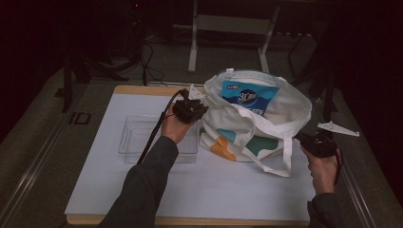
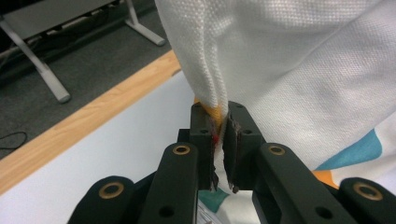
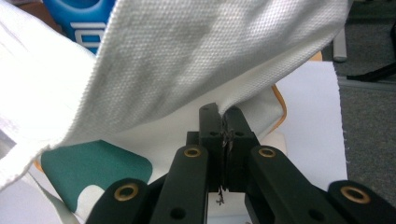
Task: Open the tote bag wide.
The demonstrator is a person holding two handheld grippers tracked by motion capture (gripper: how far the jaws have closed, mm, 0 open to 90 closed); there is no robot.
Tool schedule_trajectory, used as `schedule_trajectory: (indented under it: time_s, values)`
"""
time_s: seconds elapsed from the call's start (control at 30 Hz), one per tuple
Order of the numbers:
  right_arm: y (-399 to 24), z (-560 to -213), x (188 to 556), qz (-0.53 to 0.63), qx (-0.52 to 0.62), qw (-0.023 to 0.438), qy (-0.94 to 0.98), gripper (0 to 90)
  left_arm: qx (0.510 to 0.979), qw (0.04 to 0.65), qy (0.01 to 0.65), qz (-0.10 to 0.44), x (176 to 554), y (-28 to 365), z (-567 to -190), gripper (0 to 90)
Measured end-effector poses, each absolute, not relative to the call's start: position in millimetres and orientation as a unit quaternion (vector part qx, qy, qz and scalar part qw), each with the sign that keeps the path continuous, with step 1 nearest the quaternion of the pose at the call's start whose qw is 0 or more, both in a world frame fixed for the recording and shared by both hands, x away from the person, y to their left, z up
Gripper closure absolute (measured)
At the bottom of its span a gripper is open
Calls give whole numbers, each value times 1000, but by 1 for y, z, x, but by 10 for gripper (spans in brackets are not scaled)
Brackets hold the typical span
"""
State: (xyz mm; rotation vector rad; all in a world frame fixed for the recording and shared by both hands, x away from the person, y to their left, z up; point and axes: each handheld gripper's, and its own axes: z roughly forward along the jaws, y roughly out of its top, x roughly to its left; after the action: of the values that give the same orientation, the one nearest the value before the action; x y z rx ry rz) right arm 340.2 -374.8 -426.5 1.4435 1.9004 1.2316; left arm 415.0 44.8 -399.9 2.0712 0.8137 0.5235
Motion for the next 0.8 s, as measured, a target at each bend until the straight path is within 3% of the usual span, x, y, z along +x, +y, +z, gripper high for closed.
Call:
schedule_trajectory:
  time_s: [0.27, 0.8]
  values:
    - [-377, -437, 333, 444, 522, 218, 695, 885, 830, 419, 313, 193, 408, 44, -405, 826]
    - [-372, -473, 337, 411, 535, 195, 712, 884, 870, 352, 295, 181, 406, 24, -438, 828]
